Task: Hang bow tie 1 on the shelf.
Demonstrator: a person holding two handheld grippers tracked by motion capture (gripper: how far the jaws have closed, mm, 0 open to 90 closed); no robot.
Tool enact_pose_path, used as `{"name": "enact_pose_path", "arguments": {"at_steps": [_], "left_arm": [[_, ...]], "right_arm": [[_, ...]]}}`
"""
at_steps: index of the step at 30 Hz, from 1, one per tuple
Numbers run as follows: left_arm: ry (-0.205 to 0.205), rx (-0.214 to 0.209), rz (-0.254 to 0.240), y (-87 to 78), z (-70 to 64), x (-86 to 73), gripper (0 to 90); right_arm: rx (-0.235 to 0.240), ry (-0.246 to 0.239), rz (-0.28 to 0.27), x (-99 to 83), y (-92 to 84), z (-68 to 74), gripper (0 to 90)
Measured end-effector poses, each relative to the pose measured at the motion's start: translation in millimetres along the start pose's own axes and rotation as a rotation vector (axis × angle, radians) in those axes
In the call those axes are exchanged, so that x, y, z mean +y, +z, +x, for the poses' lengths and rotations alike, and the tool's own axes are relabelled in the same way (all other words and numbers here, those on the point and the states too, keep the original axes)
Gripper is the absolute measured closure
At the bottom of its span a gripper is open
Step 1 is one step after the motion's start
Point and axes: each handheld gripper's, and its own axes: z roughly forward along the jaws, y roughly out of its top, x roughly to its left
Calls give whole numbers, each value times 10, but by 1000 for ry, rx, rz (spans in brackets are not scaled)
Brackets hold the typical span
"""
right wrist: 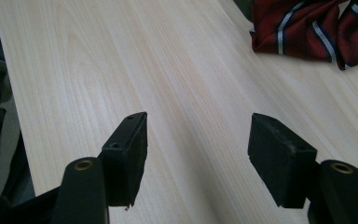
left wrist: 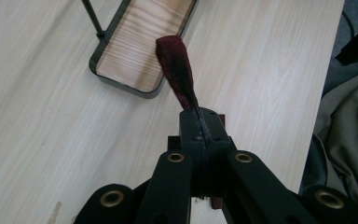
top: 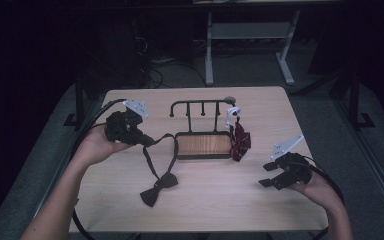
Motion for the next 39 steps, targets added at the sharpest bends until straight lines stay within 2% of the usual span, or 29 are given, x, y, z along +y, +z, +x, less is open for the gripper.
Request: {"name": "enact_pose_path", "arguments": {"at_steps": [10, 26, 34, 35, 39], "left_arm": [[-8, 4, 1, -89, 88, 66, 899], [-6, 25, 5, -177, 183, 301, 899], [-12, 30, 14, -186, 271, 402, 898], [-2, 34, 18, -194, 291, 415, 898], [-18, 36, 14, -198, 339, 453, 898]], "right_arm": [[1, 2, 0, -7, 3, -4, 370], [-1, 11, -5, -26, -23, -5, 370], [2, 17, -9, -30, -32, 1, 370], [2, 17, -7, -30, -32, 1, 370], [1, 17, -11, -32, -36, -2, 370]]}}
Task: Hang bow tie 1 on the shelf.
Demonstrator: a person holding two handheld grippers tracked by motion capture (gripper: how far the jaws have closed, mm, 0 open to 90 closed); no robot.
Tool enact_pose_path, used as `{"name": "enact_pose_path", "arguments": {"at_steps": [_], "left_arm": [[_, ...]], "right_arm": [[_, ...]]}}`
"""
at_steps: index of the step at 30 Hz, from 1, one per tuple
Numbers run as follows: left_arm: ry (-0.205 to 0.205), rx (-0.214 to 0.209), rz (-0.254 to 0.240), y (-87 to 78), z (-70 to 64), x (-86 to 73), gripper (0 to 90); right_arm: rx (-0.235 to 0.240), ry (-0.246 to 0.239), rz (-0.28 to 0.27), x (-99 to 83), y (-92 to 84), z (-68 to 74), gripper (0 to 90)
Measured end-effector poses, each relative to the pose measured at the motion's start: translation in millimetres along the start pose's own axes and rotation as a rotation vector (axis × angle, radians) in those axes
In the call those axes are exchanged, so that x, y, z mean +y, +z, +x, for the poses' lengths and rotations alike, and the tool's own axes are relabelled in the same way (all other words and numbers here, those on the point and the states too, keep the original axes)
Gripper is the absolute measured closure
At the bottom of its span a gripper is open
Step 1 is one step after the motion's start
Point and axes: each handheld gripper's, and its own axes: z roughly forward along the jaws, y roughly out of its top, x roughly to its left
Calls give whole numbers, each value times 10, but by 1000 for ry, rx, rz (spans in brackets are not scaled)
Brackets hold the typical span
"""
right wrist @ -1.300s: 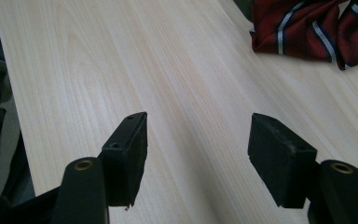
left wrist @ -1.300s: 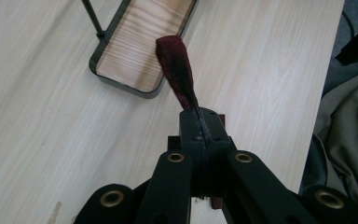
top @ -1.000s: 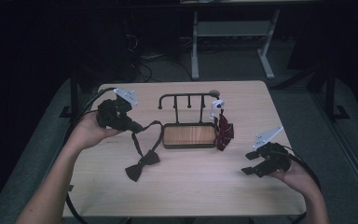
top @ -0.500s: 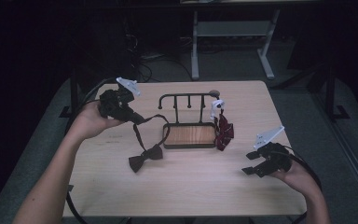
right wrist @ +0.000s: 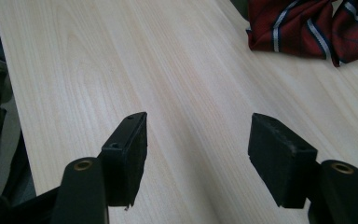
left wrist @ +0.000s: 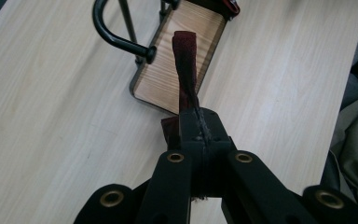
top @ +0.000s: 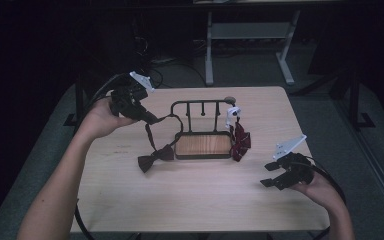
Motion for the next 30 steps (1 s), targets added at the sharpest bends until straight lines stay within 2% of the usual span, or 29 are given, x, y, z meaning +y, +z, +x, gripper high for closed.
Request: {"name": "enact_pose_path", "arguments": {"at_steps": [6, 13, 30], "left_arm": [[3, -4, 13, 9, 67, 33, 898], [-14, -7, 5, 12, 140, 59, 898], [-40, -2, 22, 27, 287, 160, 898]], "right_arm": [[0, -1, 1, -10, 0, -5, 370], [0, -6, 3, -11, 4, -10, 370], [11, 3, 8, -15, 18, -6, 370]]}}
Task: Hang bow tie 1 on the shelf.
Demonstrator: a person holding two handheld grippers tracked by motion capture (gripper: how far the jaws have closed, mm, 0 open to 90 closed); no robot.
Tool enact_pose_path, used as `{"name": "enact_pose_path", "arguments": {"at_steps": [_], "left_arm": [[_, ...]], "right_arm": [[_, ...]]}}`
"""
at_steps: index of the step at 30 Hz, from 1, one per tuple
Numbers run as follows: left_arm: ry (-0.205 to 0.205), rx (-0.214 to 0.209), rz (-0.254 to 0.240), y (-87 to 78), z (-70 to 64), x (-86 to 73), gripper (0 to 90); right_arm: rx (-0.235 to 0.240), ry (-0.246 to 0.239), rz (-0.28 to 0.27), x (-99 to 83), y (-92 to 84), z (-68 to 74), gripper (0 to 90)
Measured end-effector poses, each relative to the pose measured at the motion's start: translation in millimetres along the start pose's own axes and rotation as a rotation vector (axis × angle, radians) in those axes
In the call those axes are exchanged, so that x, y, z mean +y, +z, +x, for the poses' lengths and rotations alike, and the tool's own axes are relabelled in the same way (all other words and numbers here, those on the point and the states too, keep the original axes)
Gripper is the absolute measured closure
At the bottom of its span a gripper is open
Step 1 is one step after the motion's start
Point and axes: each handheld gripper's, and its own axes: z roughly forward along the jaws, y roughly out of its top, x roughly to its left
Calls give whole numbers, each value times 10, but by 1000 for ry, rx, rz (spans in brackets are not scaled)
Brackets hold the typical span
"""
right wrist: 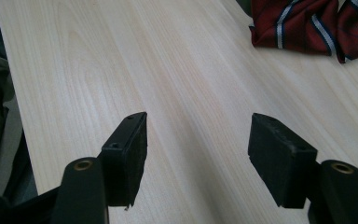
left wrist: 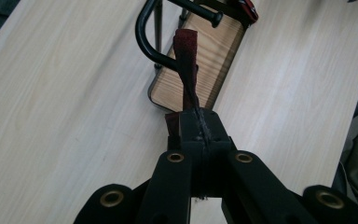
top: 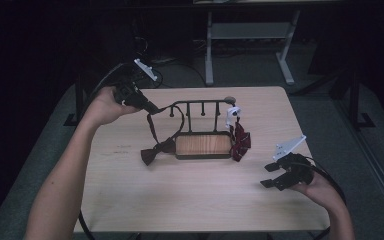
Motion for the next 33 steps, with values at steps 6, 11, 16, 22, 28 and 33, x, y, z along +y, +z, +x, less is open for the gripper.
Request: {"name": "enact_pose_path", "arguments": {"at_steps": [6, 11, 16, 22, 28, 33], "left_arm": [[-20, 5, 27, 61, 65, -8, 897], [-25, 12, 47, 107, 91, -2, 896], [-37, 20, 79, 158, 126, 10, 895], [-50, 33, 96, 205, 167, 10, 895], [-60, 38, 109, 239, 198, 8, 894], [-63, 38, 115, 276, 202, 22, 893]], "right_arm": [[1, 2, 2, -7, -2, -3, 371], [0, 2, 1, -7, -5, 0, 371], [0, -4, 1, -3, -2, 3, 370], [-5, -12, 3, 0, 1, 3, 370], [-5, -12, 3, 0, 1, 3, 370], [-6, -11, 0, -3, -4, 3, 370]]}}
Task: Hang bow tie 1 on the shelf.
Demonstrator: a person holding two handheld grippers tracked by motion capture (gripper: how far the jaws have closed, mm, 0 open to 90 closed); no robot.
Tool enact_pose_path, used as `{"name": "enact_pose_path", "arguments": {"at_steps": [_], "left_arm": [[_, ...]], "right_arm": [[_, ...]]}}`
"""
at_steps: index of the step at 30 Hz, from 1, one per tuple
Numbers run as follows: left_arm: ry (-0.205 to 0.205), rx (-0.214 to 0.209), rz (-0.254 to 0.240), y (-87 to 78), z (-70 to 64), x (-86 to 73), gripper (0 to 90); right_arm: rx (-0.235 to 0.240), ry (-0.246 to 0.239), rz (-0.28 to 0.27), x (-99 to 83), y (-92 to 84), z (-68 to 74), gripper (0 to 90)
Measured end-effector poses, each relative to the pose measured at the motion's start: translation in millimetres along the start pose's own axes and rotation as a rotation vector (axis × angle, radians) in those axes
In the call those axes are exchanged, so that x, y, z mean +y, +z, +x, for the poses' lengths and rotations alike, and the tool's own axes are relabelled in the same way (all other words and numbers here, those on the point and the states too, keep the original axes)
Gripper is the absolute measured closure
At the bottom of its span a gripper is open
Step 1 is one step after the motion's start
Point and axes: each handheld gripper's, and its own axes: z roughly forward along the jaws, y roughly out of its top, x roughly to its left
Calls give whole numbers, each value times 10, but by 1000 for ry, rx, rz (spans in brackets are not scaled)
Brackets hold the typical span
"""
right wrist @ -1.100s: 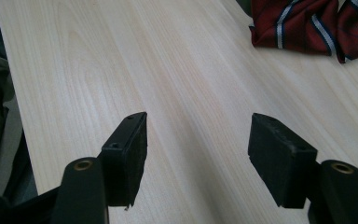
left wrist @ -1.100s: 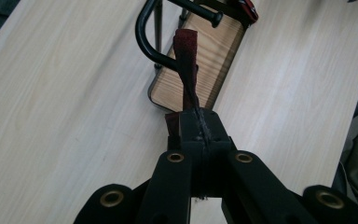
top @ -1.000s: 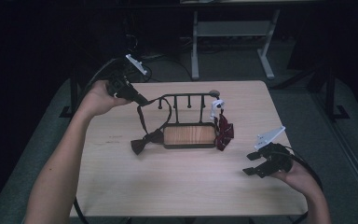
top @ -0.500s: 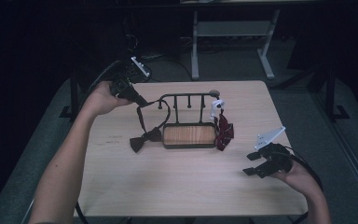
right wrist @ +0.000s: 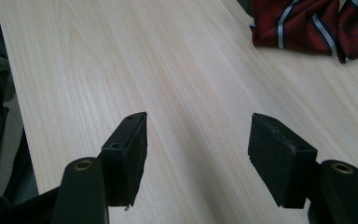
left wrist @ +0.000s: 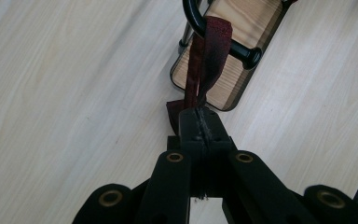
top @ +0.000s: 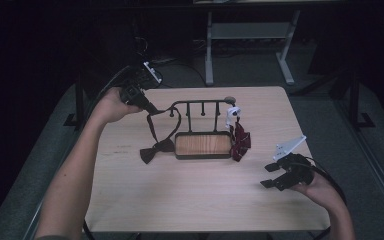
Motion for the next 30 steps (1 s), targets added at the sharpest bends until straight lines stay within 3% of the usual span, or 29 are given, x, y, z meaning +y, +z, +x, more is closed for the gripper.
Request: {"name": "enact_pose_path", "arguments": {"at_steps": [9, 14, 30], "left_arm": [[13, 7, 15, 18, -20, 5, 836], [0, 8, 7, -8, -20, -25, 805], [25, -6, -16, -89, -133, -283, 759]], "right_arm": [[0, 5, -3, 3, -17, 23, 370], [0, 6, -1, 0, -17, 21, 370], [-6, 15, -3, -1, -43, 3, 368]]}}
